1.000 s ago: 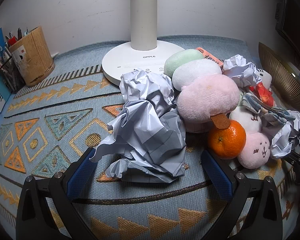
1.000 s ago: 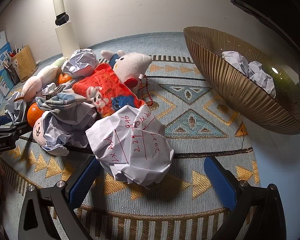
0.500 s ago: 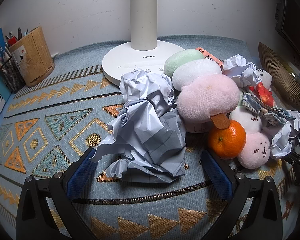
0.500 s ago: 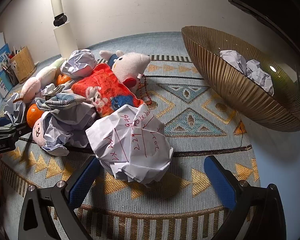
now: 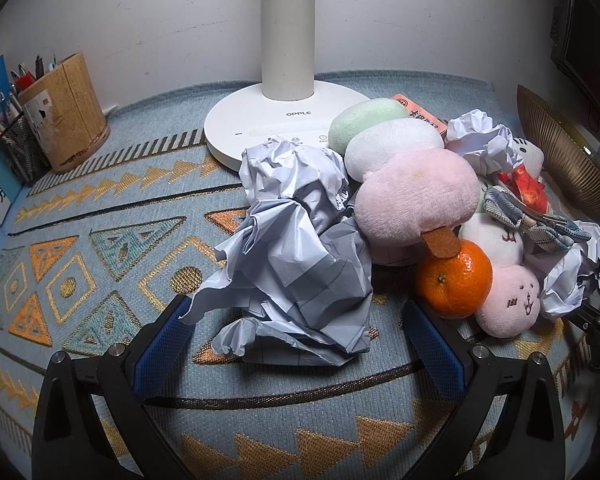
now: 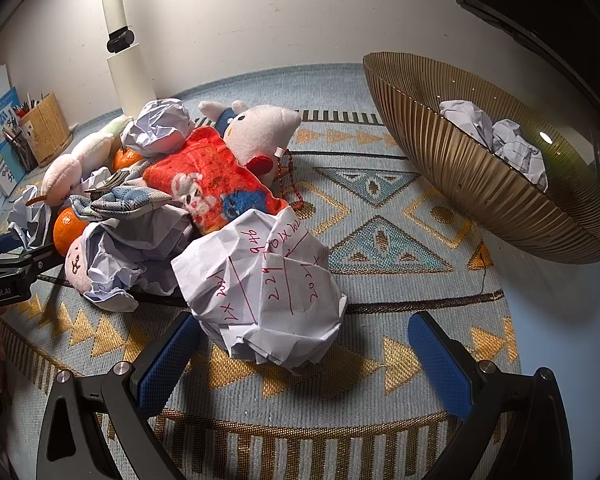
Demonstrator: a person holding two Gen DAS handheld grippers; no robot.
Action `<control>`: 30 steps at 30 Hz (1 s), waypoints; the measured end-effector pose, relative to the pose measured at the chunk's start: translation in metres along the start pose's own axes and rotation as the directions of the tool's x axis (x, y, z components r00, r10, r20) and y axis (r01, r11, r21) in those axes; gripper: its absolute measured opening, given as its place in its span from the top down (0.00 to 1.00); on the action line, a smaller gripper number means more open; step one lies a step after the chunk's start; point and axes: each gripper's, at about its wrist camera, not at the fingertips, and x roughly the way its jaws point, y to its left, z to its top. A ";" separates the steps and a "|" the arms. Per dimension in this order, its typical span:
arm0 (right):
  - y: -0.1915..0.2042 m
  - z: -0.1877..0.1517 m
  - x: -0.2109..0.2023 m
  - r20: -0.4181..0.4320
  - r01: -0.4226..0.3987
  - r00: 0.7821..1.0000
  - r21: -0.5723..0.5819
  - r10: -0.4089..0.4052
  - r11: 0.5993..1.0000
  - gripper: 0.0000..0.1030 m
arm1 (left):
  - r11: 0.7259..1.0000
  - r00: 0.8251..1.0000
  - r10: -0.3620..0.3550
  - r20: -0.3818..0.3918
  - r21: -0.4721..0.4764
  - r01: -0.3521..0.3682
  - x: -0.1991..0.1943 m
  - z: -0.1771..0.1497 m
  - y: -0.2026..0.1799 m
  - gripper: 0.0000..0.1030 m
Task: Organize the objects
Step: 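Close the right tool on the red-inked paper ball while the left tool grasps its ball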
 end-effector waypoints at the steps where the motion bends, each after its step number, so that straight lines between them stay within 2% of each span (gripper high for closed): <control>1: 0.000 0.000 0.000 0.000 0.000 1.000 0.000 0.000 1.000 0.00 | 1.000 1.000 0.001 0.000 -0.001 -0.001 0.000 0.000 0.000 0.00; 14: -0.002 0.002 0.001 0.000 0.002 1.000 0.010 -0.002 1.000 0.00 | 1.000 1.000 0.012 0.002 -0.008 -0.012 0.009 0.006 0.002 0.00; 15: -0.001 0.004 0.002 0.005 -0.004 1.000 0.020 0.004 1.000 0.00 | 0.999 1.000 0.026 0.017 -0.019 -0.026 0.006 0.007 0.004 0.24; 16: -0.003 0.004 -0.001 0.020 -0.021 1.000 0.031 0.021 0.999 0.07 | 0.999 0.998 0.037 0.056 -0.043 -0.034 -0.001 0.006 0.007 0.50; 17: -0.006 0.004 -0.007 0.063 -0.054 0.997 0.048 0.051 0.997 0.55 | 0.997 0.995 0.037 0.095 -0.066 -0.031 -0.009 0.004 0.012 0.50; 18: -0.010 0.002 -0.015 0.106 -0.069 0.993 0.071 0.061 0.995 0.71 | 0.995 0.990 0.038 0.133 -0.093 -0.026 -0.016 0.002 0.017 0.50; 19: -0.014 -0.001 -0.023 0.146 -0.054 0.988 0.090 0.041 0.994 0.71 | 0.993 0.984 0.045 0.172 -0.119 -0.025 -0.024 -0.001 0.021 0.50; 22: -0.019 -0.011 -0.047 0.265 -0.158 0.955 0.066 0.135 0.985 0.71 | 0.989 0.967 0.058 0.247 -0.146 -0.022 -0.038 -0.006 0.026 0.50; 23: -0.015 -0.012 -0.051 0.292 -0.166 0.946 0.050 0.145 0.985 0.70 | 0.989 0.965 0.060 0.255 -0.145 -0.023 -0.039 -0.006 0.026 0.50; 25: -0.010 -0.014 -0.057 0.319 -0.157 0.937 0.027 0.140 0.987 0.70 | 0.989 0.965 0.062 0.254 -0.143 -0.026 -0.038 -0.005 0.026 0.50; 30: 0.001 -0.014 -0.058 0.327 -0.149 0.934 -0.013 0.145 0.989 0.70 | 0.985 0.957 0.040 0.286 -0.170 0.010 -0.043 -0.006 0.033 0.50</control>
